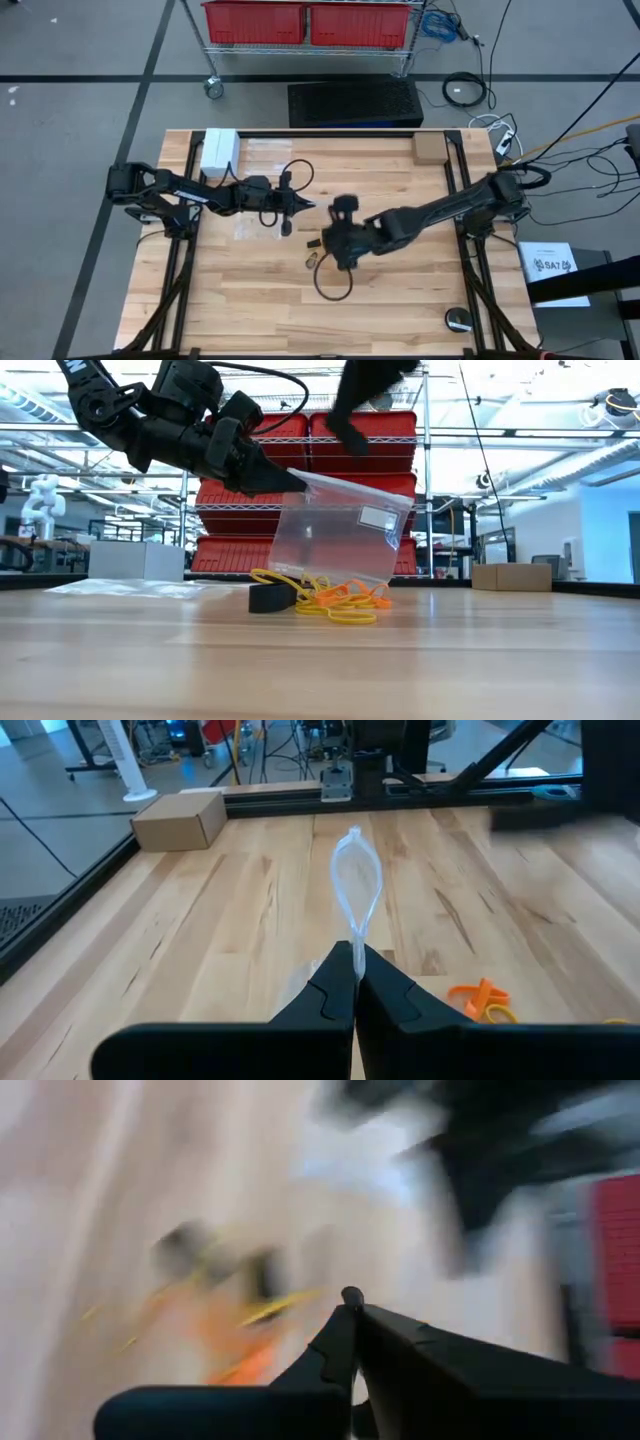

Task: Sort rubber bands
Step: Put the right black rubber band into the transparent zip bag

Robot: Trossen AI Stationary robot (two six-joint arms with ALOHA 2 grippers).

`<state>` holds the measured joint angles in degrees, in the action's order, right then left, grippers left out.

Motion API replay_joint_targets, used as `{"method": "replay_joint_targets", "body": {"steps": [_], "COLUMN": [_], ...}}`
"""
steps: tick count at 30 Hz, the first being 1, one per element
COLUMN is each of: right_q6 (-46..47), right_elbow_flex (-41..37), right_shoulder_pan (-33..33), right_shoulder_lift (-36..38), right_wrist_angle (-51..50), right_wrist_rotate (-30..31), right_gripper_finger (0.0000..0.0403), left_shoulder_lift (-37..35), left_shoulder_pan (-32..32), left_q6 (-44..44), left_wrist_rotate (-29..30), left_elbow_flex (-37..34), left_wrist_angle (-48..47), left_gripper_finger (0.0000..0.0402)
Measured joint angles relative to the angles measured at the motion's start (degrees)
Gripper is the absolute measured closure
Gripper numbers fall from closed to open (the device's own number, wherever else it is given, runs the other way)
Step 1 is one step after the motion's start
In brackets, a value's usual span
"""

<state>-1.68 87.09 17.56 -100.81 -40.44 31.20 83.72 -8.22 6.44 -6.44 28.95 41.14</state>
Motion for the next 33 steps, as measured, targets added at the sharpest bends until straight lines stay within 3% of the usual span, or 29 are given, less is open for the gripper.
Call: {"method": "replay_joint_targets", "body": {"steps": [3, 5, 18, 33], "right_q6": [-0.5, -0.8, 3.9, 8.5], "right_elbow_flex": [0.0, 0.0, -0.1, -0.1], "right_shoulder_pan": [-0.2, -0.8, -5.6, -5.9], "right_shoulder_lift": [2.3, 2.7, -1.1, -3.1], "right_wrist_angle": [4.1, 5.7, 3.7, -2.6], "right_wrist_rotate": [6.7, 7.9, 5.7, 5.9], "right_gripper_finger": [0.0402, 0.0402, 0.0403, 0.0403], "left_shoulder_lift": [0.0, 0.0, 0.0, 0.0], "left_shoulder_pan": [0.0, 0.0, 0.8, 0.8], "left_q6": [0.0, -0.1, -0.1, -1.1], "left_wrist_rotate": [0.0, 0.0, 0.0, -0.6], "left_elbow_flex": [0.0, 0.0, 0.0, 0.0], "left_wrist_angle": [0.0, 0.3, 0.9, 1.9], "left_gripper_finger": [0.0400, 0.0400, 0.0400, 0.0400]}}
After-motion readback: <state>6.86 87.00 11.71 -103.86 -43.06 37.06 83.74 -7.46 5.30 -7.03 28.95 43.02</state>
